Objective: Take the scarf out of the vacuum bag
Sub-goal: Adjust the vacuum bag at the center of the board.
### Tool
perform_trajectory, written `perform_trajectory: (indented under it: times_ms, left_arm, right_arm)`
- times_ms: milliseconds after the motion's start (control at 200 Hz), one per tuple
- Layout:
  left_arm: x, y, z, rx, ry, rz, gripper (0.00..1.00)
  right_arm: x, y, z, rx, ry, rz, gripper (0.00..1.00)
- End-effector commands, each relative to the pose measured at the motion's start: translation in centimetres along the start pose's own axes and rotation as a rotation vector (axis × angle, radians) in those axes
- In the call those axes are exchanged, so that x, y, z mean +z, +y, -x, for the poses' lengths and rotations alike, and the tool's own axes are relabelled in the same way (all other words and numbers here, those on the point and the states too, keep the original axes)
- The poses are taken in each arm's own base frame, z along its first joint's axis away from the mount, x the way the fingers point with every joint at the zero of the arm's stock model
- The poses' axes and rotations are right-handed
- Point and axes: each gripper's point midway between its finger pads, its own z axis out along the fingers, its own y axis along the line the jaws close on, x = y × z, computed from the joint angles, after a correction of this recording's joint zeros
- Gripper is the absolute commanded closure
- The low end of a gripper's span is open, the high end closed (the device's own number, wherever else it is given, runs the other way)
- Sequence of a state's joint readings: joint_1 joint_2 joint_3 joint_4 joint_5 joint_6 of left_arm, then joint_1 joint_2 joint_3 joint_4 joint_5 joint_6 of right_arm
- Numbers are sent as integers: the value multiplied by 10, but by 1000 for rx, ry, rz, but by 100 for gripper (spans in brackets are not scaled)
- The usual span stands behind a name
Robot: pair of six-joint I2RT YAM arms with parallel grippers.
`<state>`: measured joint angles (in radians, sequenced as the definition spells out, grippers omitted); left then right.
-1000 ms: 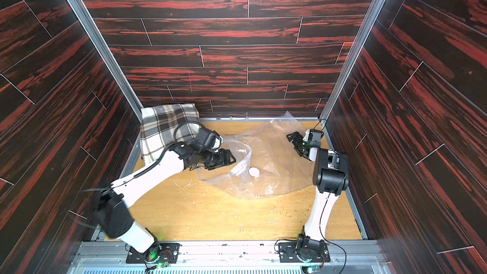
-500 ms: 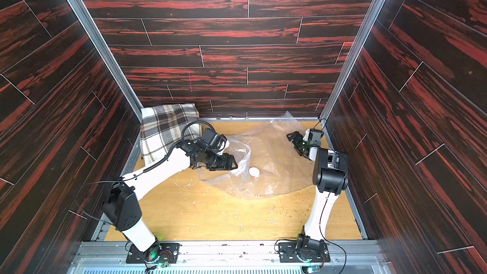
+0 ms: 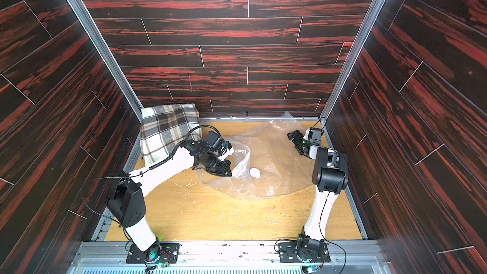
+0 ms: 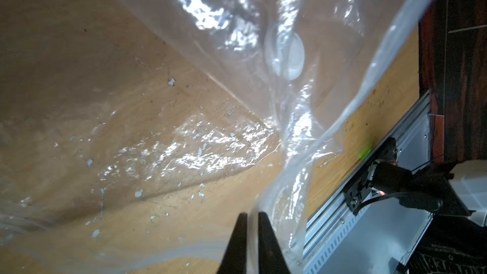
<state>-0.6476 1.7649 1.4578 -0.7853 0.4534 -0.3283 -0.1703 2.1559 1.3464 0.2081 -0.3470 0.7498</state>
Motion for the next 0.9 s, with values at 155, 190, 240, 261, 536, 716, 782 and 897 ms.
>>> perform_trajectory:
  times_ms: [155,190,240,261,536,716,782,897]
  left_arm:
    - [-11,-12,-16,7,10,-48,100]
    - [-14,-14,-17,3,1,-54,100]
    - [-16,-15,-22,-5,-9,-59,100]
    - [-18,-17,-24,-8,-14,-61,100]
    - [-21,-7,-90,-73,-84,-4,100]
    - [9,12,-128,-176,-81,-5,100]
    - [22,17,-139,-210,-71,-7,100]
    - [38,35,-154,-285,-72,47,100]
  right_arm:
    - [8,-28,-10,51,33,-90,7]
    - [9,-30,-11,54,36,-97,7]
    - [9,-31,-10,58,36,-108,8]
    - [9,-32,-9,59,35,-111,8]
    - [13,-53,-5,155,42,-193,7]
    - [13,-68,-3,230,49,-224,8]
    - [13,-71,-2,247,51,-234,8]
    - [15,-74,-2,254,68,-252,8]
